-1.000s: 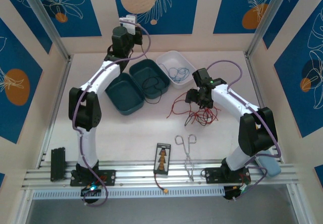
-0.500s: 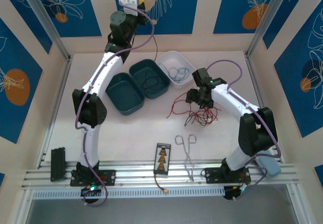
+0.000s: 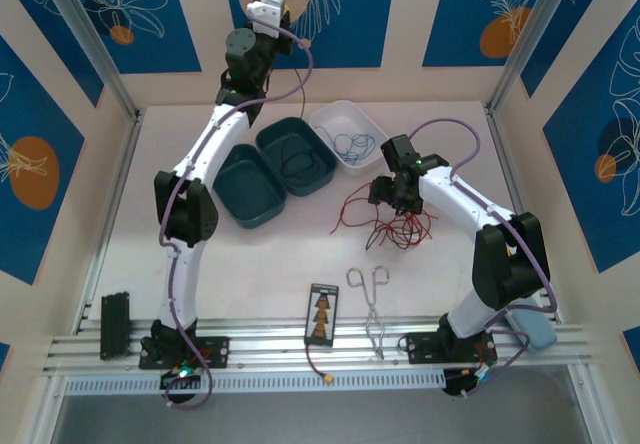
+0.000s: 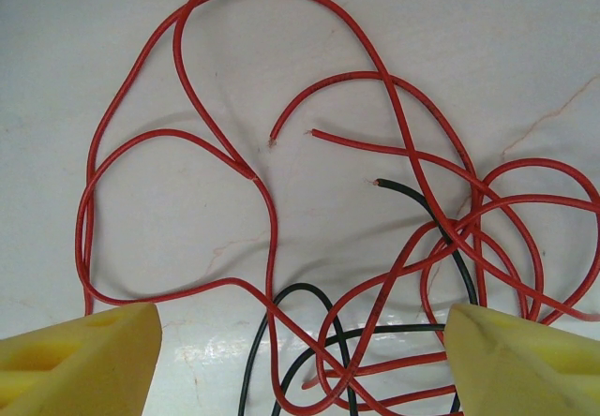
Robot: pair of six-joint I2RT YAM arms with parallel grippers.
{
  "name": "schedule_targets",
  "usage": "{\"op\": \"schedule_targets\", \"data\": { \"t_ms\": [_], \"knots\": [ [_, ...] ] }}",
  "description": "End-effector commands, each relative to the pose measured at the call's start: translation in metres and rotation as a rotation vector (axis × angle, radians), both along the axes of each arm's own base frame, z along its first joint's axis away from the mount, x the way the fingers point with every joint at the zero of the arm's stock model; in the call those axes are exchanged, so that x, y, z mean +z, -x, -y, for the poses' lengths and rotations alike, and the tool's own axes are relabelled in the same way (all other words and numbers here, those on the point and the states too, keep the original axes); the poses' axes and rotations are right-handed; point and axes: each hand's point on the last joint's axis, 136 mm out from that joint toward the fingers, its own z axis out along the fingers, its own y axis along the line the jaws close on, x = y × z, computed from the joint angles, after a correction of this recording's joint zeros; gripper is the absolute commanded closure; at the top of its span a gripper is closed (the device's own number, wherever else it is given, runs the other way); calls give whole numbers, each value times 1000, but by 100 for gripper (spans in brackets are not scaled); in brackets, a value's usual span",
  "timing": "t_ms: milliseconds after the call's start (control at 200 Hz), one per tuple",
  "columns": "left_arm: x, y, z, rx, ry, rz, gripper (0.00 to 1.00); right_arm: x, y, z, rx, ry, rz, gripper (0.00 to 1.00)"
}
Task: Untangle the cables
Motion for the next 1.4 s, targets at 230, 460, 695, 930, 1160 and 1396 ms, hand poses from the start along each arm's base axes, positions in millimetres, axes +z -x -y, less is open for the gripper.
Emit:
{"op": "schedule_targets", "data": {
  "t_ms": [230,460,695,930,1160,1396],
  "knots": [
    [-50,-10,3,-30,-86,-39,100,0,-6,-7,0,-24,0,22],
    [-82,18,33,-165,-36,-136,100,5,-7,-7,1,-28,10,22],
    [-120,58,44,-173,8,-277,100,12,-5,-9,8,-45,31,22],
    [-159,81,27,-135,137,-536,100,14,-1,-11,11,-62,38,22],
    [-209,97,31,-155,203,-849,100,11,3,-11,13,-66,25,22],
    [-246,102,29,-129,152,-1041,100,6,5,-11,15,-65,13,22]
  ]
}}
